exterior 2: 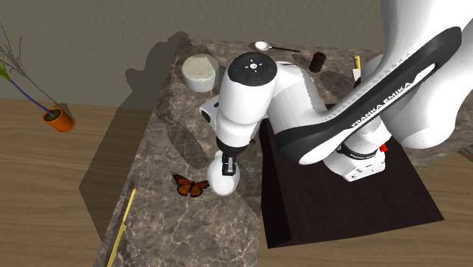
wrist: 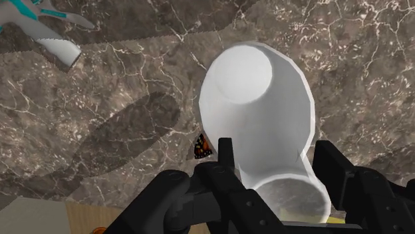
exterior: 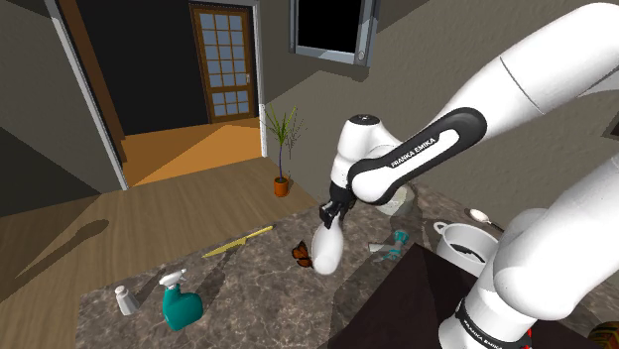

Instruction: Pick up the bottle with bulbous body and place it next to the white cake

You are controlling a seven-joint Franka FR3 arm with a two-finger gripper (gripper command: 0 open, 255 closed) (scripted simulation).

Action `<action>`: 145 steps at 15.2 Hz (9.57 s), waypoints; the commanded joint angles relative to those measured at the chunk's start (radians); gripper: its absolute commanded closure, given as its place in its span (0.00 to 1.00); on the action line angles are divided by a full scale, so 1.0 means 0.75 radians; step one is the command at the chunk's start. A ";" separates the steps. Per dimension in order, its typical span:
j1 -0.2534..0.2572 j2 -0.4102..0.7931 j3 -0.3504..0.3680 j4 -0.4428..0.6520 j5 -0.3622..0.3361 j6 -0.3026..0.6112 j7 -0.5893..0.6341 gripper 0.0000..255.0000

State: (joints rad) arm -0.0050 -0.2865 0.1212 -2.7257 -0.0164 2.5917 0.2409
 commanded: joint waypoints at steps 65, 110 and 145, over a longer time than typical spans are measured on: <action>-0.262 -0.016 -0.918 0.746 -0.084 -0.733 -1.139 1.00; -0.456 0.799 -1.113 0.940 0.613 -0.369 -1.929 1.00; -0.638 1.150 -0.871 0.930 0.984 -0.080 -2.207 0.00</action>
State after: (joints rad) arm -0.4835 0.5761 -0.5324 -2.0286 0.7217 2.5318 -1.4145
